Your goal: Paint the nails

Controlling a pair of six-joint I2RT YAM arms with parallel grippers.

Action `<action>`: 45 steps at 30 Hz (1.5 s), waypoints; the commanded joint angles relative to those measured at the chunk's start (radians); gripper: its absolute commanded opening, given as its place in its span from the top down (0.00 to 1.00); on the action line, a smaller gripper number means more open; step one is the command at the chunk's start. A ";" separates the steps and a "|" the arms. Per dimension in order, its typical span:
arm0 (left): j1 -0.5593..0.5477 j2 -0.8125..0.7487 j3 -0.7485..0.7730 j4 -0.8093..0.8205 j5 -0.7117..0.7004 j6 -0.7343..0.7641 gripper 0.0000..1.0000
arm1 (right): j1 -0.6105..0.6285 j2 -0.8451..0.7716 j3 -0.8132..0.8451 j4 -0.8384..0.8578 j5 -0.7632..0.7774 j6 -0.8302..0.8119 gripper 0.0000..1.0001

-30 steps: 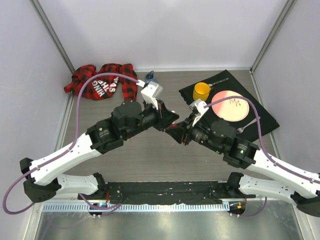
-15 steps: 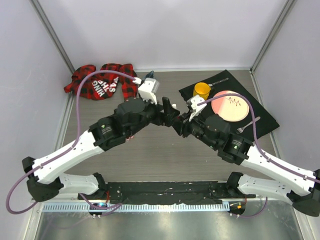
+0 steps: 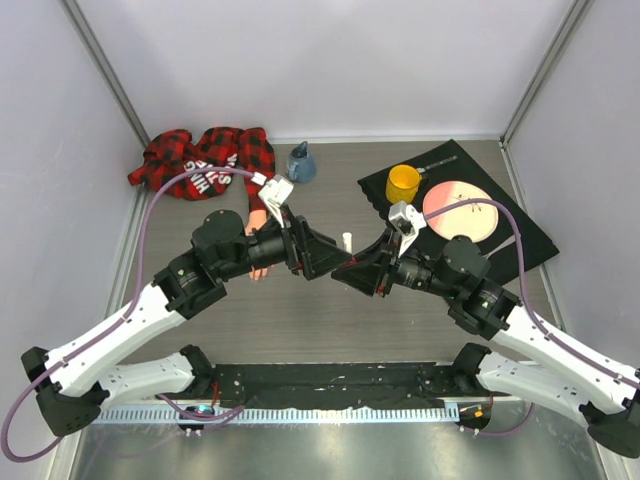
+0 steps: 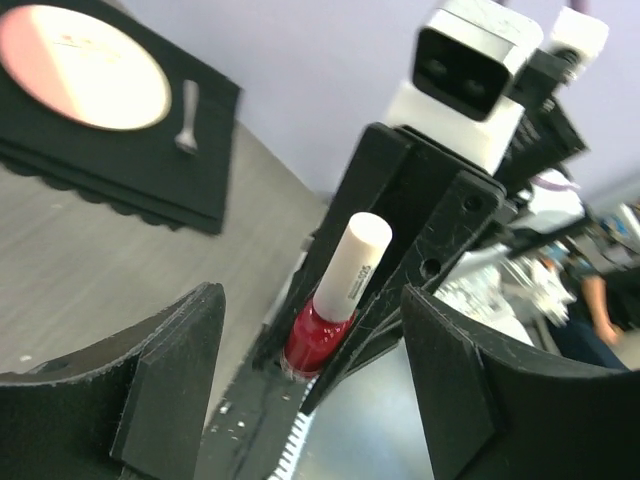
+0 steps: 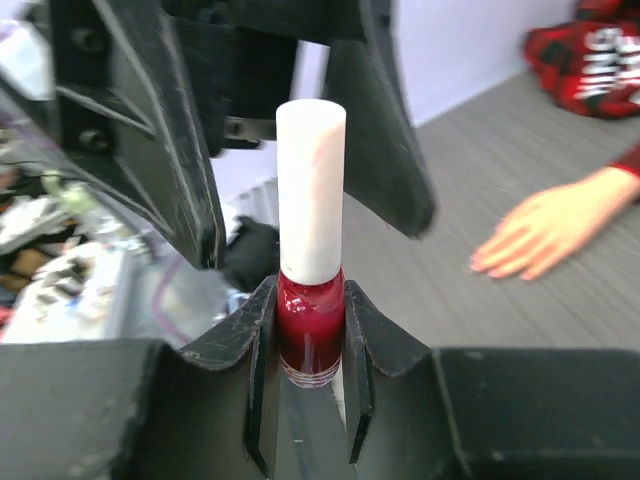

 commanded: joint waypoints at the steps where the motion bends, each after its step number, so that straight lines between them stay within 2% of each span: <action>1: 0.000 0.007 0.018 0.125 0.230 -0.051 0.27 | -0.003 -0.030 -0.036 0.180 -0.158 0.144 0.99; 5: 0.001 0.002 0.015 0.185 0.255 -0.068 0.40 | -0.003 -0.041 -0.042 0.206 -0.166 0.159 0.99; 9: 0.001 0.024 0.034 0.180 0.279 -0.064 0.60 | -0.003 -0.037 -0.031 0.202 -0.156 0.158 0.99; 14: 0.001 0.048 0.060 0.137 0.280 -0.027 0.69 | -0.003 -0.012 -0.004 0.183 -0.126 0.136 0.99; 17: 0.001 0.062 0.098 0.073 0.228 0.033 0.88 | -0.003 0.008 0.027 0.131 -0.077 0.104 0.99; 18: 0.000 0.065 0.109 0.021 0.199 0.056 0.99 | -0.001 0.012 0.038 0.110 -0.048 0.092 0.99; 19: -0.019 0.065 0.118 -0.007 0.147 0.077 1.00 | 0.001 0.017 0.052 0.041 0.004 0.076 0.99; 20: -0.039 0.068 0.138 -0.039 -0.044 0.105 1.00 | 0.011 0.026 0.099 -0.020 0.164 0.052 0.99; 22: -0.130 0.099 0.167 -0.151 -0.303 0.185 1.00 | 0.094 0.052 0.147 -0.175 0.460 -0.031 0.99; 23: -0.147 0.114 0.195 -0.188 -0.466 0.194 1.00 | 0.128 0.061 0.182 -0.203 0.728 -0.051 0.99; 24: -0.155 0.129 0.202 -0.191 -0.521 0.176 1.00 | 0.183 0.075 0.197 -0.224 0.818 -0.092 0.99; 26: -0.157 0.172 0.207 -0.167 -0.564 0.151 1.00 | 0.195 0.114 0.231 -0.235 0.908 -0.120 0.99; 28: -0.157 0.197 0.230 -0.163 -0.572 0.133 1.00 | 0.195 0.133 0.239 -0.210 0.890 -0.154 0.99; 31: -0.157 0.223 0.262 -0.167 -0.576 0.130 1.00 | 0.192 0.121 0.207 -0.153 0.783 -0.209 0.99; 32: -0.157 0.225 0.268 -0.168 -0.575 0.128 0.95 | 0.186 0.111 0.188 -0.131 0.743 -0.217 0.99; 34: -0.149 0.220 0.273 -0.162 -0.503 0.148 0.74 | 0.142 0.082 0.127 -0.057 0.558 -0.229 0.99; 35: -0.148 0.213 0.270 -0.153 -0.474 0.154 0.49 | 0.126 0.057 0.109 -0.039 0.492 -0.228 0.99; 38: -0.138 0.160 0.232 -0.116 -0.373 0.149 0.25 | 0.048 0.023 0.073 -0.021 0.287 -0.200 0.99; 40: -0.126 0.117 0.198 -0.096 -0.282 0.139 0.21 | 0.016 0.011 0.062 -0.031 0.154 -0.183 0.99; 41: -0.123 0.105 0.189 -0.079 -0.264 0.125 0.13 | -0.001 0.003 0.058 -0.034 0.123 -0.160 0.99; 45: -0.100 0.073 0.157 -0.039 -0.109 0.091 0.12 | -0.056 -0.031 0.044 -0.028 -0.072 -0.096 0.99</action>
